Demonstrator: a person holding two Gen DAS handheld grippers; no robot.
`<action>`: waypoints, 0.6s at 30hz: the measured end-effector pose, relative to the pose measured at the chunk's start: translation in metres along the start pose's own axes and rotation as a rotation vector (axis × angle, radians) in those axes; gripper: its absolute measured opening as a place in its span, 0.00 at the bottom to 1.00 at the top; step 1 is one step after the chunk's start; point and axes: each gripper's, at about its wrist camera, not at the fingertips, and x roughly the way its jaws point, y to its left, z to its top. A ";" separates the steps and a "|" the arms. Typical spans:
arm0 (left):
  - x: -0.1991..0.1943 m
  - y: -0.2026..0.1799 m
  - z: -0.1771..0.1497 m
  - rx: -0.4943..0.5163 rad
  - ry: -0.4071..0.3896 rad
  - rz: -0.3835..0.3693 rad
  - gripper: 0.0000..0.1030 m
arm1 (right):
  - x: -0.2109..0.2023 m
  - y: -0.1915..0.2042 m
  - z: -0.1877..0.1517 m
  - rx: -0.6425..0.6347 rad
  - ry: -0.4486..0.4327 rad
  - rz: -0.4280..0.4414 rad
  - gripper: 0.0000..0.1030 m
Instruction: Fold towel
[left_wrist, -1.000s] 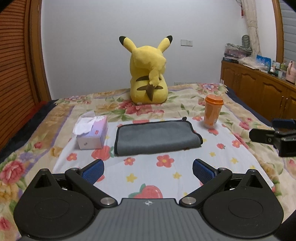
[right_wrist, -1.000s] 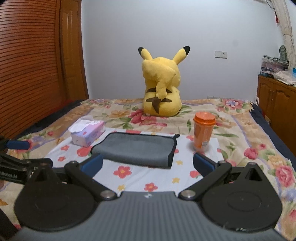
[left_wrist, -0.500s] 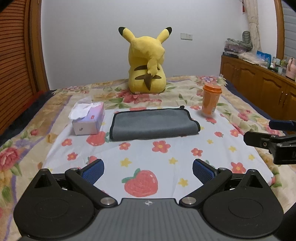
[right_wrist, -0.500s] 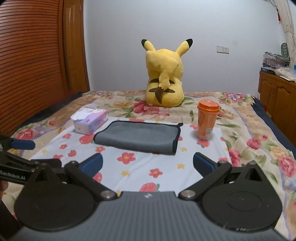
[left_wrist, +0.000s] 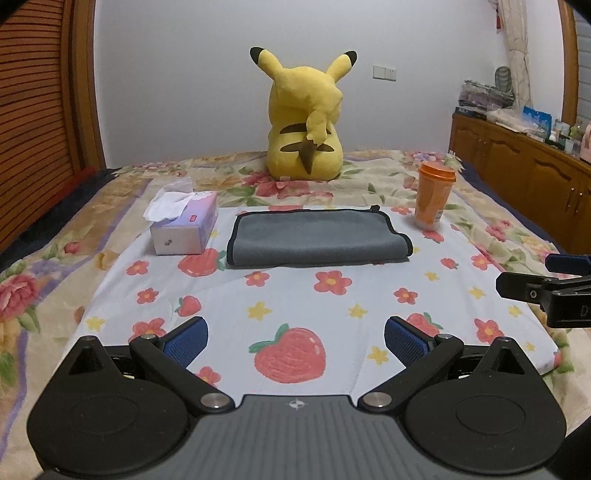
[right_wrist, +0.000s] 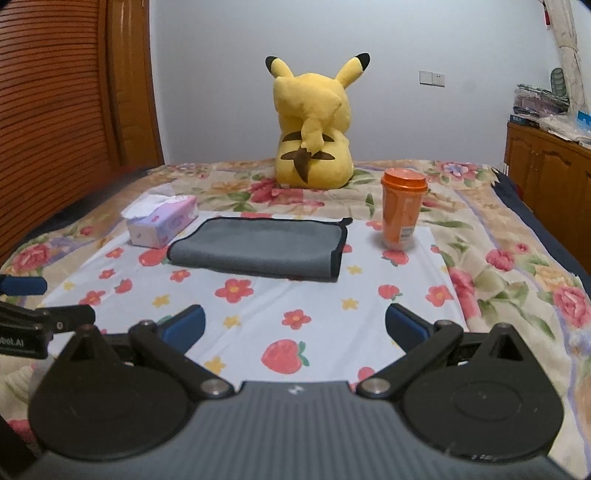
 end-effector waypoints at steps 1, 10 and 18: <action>0.000 0.000 0.000 0.000 0.002 0.001 1.00 | 0.000 0.001 0.000 -0.003 -0.001 0.000 1.00; 0.000 0.002 -0.001 -0.003 -0.005 0.003 1.00 | 0.002 0.000 -0.002 -0.002 0.021 -0.026 1.00; -0.010 0.004 0.001 -0.016 -0.060 0.019 1.00 | -0.003 -0.003 -0.003 0.013 -0.007 -0.043 1.00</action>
